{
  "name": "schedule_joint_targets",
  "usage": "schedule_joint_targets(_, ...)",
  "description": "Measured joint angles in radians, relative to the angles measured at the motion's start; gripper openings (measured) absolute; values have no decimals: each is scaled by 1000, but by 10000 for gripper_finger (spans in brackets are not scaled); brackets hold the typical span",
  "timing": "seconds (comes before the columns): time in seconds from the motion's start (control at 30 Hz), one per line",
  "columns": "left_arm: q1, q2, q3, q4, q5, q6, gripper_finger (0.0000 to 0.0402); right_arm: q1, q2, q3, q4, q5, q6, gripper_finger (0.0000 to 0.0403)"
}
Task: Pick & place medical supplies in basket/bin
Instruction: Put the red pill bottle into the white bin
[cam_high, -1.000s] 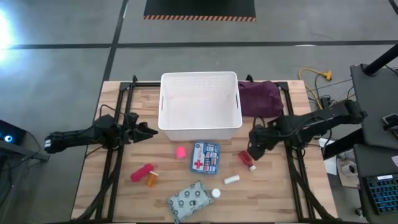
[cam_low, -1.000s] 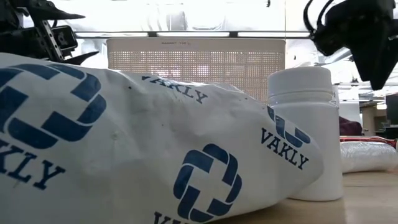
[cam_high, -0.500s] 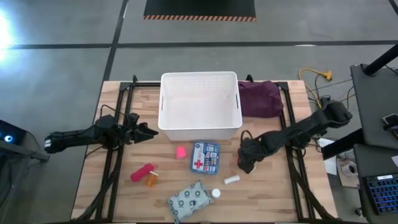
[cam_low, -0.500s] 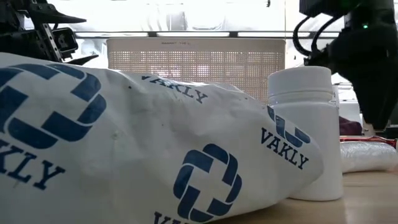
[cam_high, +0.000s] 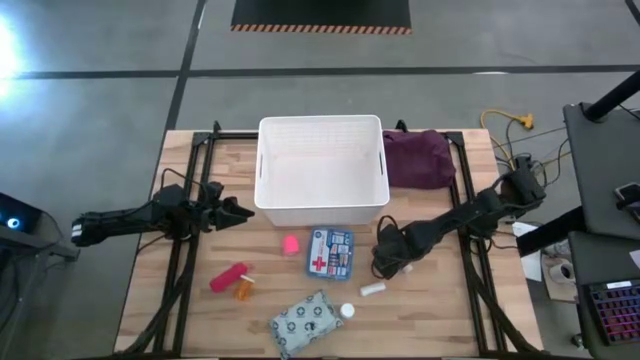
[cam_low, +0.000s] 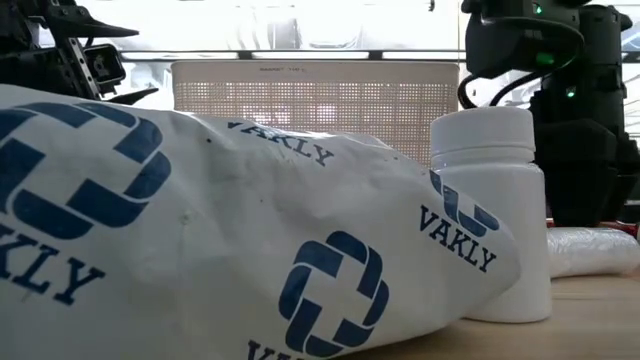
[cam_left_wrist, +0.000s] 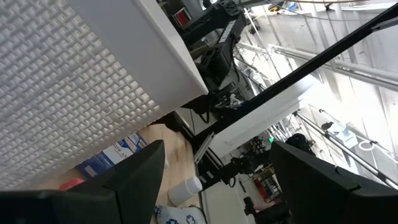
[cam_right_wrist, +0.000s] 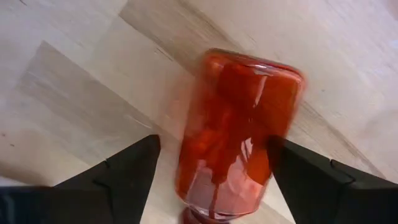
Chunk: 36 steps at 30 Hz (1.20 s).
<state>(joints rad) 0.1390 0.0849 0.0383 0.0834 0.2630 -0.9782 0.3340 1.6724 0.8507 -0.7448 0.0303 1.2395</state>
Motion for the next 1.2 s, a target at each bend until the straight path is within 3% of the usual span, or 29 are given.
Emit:
schedule_joint_targets(0.4,0,0,0,0,-1,0,276,1,-115,1,34,102,-4,133)
schedule_joint_targets(0.67,0,0,0,0,-2,0,276,1,-302,189,32,136,-41,145)
schedule_joint_targets(0.83,0,0,0,0,-5,0,276,-28,-358,413,18,317,-162,153)
schedule_joint_targets(0.97,0,0,0,0,-8,0,276,-132,-324,576,14,437,-336,150)
schedule_joint_targets(1.07,0,0,0,1,-8,0,276,-277,-267,651,-2,409,-449,152)
schedule_joint_targets(1.2,0,1,0,2,-8,0,276,-465,-176,667,-10,190,-508,162)
